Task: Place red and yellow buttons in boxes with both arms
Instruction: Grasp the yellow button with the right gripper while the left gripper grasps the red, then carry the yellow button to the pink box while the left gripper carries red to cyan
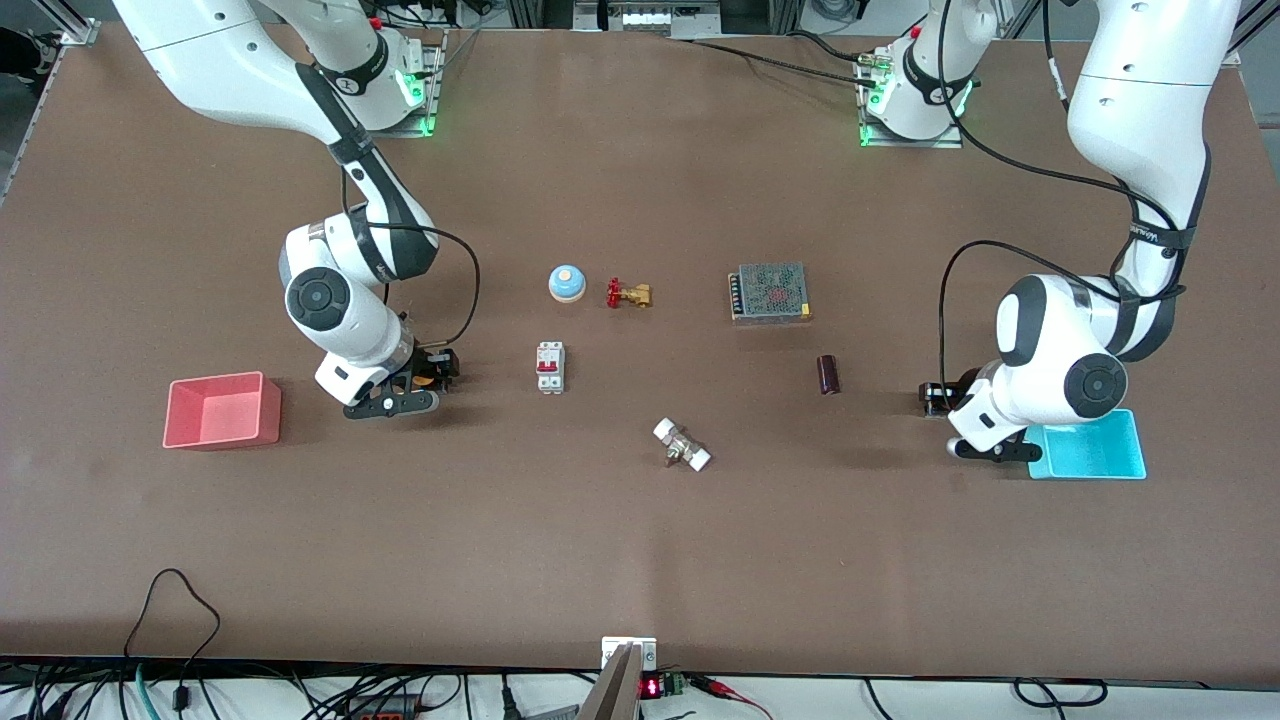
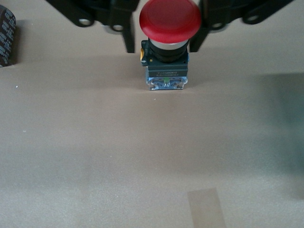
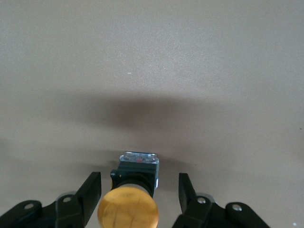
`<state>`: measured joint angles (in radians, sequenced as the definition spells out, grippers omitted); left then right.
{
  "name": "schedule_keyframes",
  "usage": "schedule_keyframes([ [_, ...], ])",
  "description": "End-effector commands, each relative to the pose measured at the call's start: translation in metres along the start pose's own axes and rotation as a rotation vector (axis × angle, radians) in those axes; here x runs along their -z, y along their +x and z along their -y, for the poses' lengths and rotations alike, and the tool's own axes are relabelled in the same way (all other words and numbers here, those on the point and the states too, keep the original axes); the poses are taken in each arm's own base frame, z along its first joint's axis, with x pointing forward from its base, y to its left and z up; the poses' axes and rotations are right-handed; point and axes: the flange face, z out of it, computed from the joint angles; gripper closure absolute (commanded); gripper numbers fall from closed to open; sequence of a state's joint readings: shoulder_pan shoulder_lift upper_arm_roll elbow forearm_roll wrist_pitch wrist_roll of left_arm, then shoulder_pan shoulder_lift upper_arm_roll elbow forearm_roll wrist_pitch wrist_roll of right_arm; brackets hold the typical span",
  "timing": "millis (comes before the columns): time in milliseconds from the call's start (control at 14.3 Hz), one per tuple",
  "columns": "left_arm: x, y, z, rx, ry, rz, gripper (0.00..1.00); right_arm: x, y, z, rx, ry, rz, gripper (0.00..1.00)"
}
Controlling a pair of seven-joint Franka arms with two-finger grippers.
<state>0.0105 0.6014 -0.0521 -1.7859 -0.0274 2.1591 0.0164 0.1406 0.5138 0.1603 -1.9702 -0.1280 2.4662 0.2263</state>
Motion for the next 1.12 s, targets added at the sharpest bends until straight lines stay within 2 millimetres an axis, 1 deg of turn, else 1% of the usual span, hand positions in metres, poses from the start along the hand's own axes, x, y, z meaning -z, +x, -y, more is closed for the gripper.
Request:
schedule_keyframes([
  [0, 0.002, 0.001, 0.003, -0.031, 0.002, -0.01, 0.9, -0.001, 0.001, 0.001, -0.004, -0.008, -0.012, 0.57],
  [70, 0.005, 0.0, 0.006, -0.03, 0.003, -0.014, 0.95, -0.001, 0.001, 0.001, -0.004, -0.008, -0.014, 0.69],
  [140, 0.013, 0.0, 0.01, -0.021, 0.007, -0.021, 0.98, -0.001, 0.001, 0.001, -0.004, -0.008, -0.012, 0.76],
  [209, 0.028, -0.002, 0.016, -0.01, 0.013, -0.04, 1.0, 0.001, 0.002, 0.001, -0.002, -0.008, -0.015, 0.82],
  [279, 0.045, -0.006, 0.025, 0.005, 0.018, -0.042, 1.0, 0.007, 0.004, -0.001, -0.001, -0.008, -0.024, 0.86],
  [349, 0.065, -0.014, 0.026, 0.007, 0.017, -0.028, 1.0, 0.022, 0.011, -0.008, -0.005, -0.007, -0.047, 0.86],
  [419, 0.088, -0.021, 0.03, 0.017, 0.016, -0.03, 1.0, 0.045, 0.014, -0.017, -0.013, -0.013, -0.056, 0.86],
  [488, 0.108, -0.028, 0.036, 0.023, 0.022, -0.031, 1.0, 0.073, 0.018, -0.029, -0.035, -0.021, -0.059, 0.86],
  [558, 0.126, -0.033, 0.048, 0.04, 0.029, -0.025, 1.0, 0.102, 0.019, -0.041, -0.053, -0.034, -0.065, 0.86],
  [628, 0.14, -0.034, 0.063, 0.067, 0.034, -0.024, 1.0, 0.132, 0.021, -0.061, -0.072, -0.048, -0.067, 0.86],
  [698, 0.145, -0.033, 0.069, 0.078, 0.035, -0.028, 1.0, 0.152, 0.023, -0.084, -0.069, -0.057, -0.049, 0.86],
  [767, 0.145, -0.031, 0.083, 0.097, 0.038, -0.031, 1.0, 0.17, 0.026, -0.114, -0.057, -0.05, -0.027, 0.86],
  [837, 0.146, -0.029, 0.105, 0.112, 0.037, -0.036, 1.0, 0.185, 0.029, -0.138, -0.056, -0.021, -0.021, 0.86],
  [907, 0.145, -0.027, 0.131, 0.104, 0.03, -0.041, 1.0, 0.193, 0.031, -0.17, -0.08, 0.008, -0.015, 0.86],
  [977, 0.144, -0.024, 0.146, 0.087, 0.026, -0.044, 1.0, 0.194, 0.029, -0.208, -0.097, 0.014, -0.018, 0.86],
  [1047, 0.148, -0.02, 0.163, 0.1, 0.027, -0.058, 1.0, 0.186, 0.025, -0.241, -0.071, 0.011, -0.01, 0.86],
])
